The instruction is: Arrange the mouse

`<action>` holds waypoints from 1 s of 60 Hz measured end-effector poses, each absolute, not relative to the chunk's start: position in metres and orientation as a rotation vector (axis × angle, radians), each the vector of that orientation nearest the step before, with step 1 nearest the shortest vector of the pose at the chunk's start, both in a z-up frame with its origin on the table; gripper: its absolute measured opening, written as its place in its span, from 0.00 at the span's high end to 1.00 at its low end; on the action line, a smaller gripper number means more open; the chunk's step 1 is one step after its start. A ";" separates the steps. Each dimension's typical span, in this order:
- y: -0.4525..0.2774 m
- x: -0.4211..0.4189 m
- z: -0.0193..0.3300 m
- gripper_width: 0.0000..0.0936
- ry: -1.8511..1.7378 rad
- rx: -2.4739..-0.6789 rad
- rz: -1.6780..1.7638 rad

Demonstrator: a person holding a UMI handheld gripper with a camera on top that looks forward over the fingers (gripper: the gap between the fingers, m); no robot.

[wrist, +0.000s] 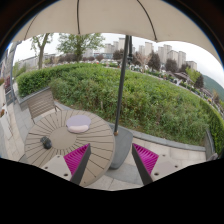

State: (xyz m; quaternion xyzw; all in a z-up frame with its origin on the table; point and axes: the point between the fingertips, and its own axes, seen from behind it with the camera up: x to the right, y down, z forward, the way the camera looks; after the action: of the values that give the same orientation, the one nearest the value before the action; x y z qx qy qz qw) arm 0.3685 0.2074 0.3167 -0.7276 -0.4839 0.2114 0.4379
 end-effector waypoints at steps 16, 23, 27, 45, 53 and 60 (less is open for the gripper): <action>0.175 0.356 0.290 0.09 -1.256 -1.827 0.557; 0.143 0.346 0.273 0.09 -1.294 -1.826 0.561; 0.119 0.340 0.263 0.09 -1.320 -1.834 0.572; -0.013 0.307 0.235 0.09 -1.434 -1.813 0.651; -0.064 0.294 0.220 0.09 -1.462 -1.797 0.692; -0.107 0.282 0.205 0.09 -1.480 -1.783 0.727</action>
State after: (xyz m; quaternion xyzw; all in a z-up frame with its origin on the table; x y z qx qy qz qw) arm 0.2819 -0.1071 0.2052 -0.6880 -0.5711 0.2804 0.3491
